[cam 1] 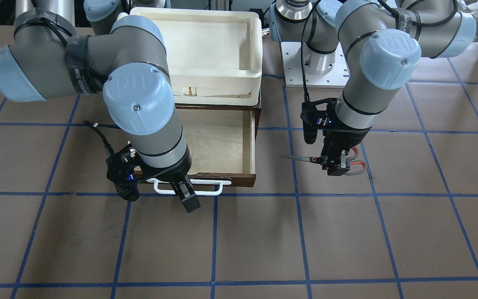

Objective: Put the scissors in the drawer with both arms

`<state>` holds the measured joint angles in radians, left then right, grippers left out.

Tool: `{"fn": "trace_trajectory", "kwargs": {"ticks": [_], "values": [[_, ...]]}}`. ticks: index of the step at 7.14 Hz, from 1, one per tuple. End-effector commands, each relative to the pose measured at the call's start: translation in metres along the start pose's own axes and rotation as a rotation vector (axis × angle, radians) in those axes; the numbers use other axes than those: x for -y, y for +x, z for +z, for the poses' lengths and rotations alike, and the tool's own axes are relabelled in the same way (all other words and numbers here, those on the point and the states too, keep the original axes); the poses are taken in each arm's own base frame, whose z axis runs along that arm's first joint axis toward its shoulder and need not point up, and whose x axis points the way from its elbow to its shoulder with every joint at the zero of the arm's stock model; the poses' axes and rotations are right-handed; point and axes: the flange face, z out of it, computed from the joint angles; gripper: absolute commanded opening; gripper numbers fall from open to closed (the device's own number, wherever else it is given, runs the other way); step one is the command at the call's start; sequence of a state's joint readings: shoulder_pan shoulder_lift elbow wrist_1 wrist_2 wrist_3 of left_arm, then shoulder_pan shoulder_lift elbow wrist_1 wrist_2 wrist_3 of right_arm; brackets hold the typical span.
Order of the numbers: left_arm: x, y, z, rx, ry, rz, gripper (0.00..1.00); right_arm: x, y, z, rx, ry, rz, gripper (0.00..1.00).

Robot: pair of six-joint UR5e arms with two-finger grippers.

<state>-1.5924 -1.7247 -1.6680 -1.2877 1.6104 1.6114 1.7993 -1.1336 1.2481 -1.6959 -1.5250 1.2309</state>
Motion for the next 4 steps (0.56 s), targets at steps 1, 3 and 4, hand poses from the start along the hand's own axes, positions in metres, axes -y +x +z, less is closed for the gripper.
{"fn": "trace_trajectory", "kwargs": {"ticks": [1, 3, 4], "values": [[0.06, 0.011, -0.022, -0.005, -0.024, -0.052, 0.0, 0.033, 0.029, -0.05, 0.031, 0.084, -0.354, 1.0], [0.099, 0.023, -0.022, -0.005, -0.021, -0.066, 0.0, 0.078, 0.068, -0.082, 0.042, 0.117, -0.521, 1.0], [0.124, 0.031, -0.019, -0.01, -0.011, -0.137, 0.0, 0.092, 0.087, -0.089, 0.009, 0.148, -0.629, 1.0]]}}
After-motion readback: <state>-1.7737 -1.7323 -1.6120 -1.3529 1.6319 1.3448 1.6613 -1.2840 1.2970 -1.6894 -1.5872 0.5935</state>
